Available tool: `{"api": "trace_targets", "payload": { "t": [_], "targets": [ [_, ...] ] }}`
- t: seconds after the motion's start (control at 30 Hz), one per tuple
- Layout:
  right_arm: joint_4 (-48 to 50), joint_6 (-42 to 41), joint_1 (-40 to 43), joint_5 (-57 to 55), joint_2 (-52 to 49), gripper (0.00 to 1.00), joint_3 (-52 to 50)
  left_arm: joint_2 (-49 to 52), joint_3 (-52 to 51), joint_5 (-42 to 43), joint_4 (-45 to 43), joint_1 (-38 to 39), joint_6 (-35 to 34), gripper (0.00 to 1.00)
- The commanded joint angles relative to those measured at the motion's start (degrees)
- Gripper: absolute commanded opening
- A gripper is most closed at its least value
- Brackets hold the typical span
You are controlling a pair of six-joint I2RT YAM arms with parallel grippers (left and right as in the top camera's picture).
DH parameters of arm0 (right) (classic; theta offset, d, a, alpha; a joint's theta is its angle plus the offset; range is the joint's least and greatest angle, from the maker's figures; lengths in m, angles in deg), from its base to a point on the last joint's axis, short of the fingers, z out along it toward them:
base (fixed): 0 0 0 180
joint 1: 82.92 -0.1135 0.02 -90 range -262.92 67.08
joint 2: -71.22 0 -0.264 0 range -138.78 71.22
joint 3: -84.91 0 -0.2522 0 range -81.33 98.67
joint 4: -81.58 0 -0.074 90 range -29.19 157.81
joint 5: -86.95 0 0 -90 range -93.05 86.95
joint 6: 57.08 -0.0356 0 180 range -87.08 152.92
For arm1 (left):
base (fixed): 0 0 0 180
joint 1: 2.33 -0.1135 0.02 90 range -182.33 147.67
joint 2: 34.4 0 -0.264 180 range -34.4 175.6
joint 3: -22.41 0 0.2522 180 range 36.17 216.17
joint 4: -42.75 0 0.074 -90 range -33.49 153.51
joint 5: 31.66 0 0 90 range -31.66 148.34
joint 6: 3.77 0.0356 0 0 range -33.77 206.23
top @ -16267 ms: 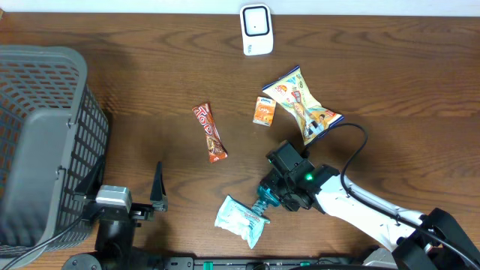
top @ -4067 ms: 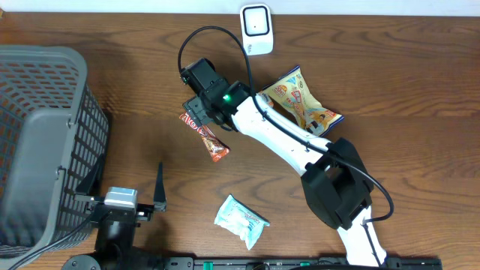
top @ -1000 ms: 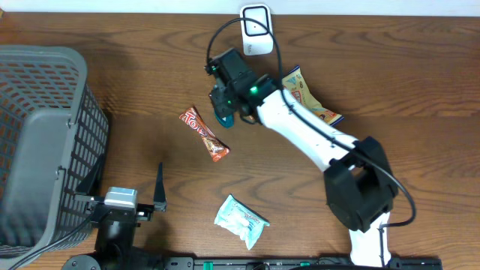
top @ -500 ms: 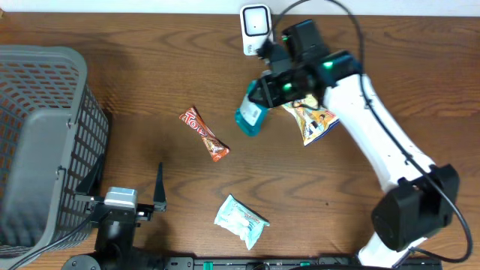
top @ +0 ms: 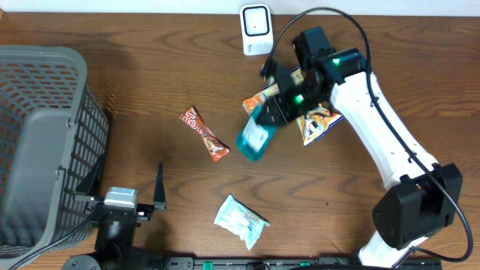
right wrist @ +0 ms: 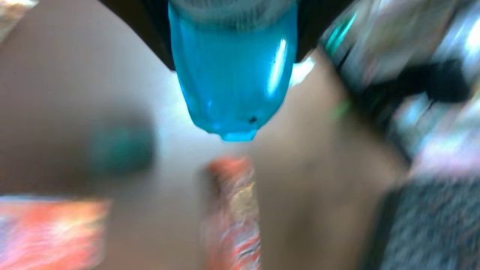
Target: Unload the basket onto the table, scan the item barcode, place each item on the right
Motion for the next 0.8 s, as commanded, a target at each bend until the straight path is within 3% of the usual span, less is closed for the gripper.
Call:
{"api": "trace_targets", "payload": {
  "t": [0.0, 0.6, 0.63, 0.77],
  "targets": [
    [-7.5, 28.2, 0.85, 19.58, 1.03, 0.01, 0.68, -0.33, 0.09, -0.74, -0.33, 0.28, 0.76, 1.0],
    [-9.75, 30.27, 1.99, 16.72, 1.03, 0.01, 0.68, -0.33, 0.09, -0.74, -0.33, 0.26, 0.76, 1.0],
    [-8.37, 28.28, 1.97, 14.47, 1.03, 0.01, 0.68, -0.33, 0.09, -0.74, -0.33, 0.26, 0.76, 1.0],
    [1.92, 7.67, 1.6, -0.35, 1.03, 0.01, 0.68, -0.33, 0.09, -0.74, -0.33, 0.26, 0.76, 1.0]
  ]
}}
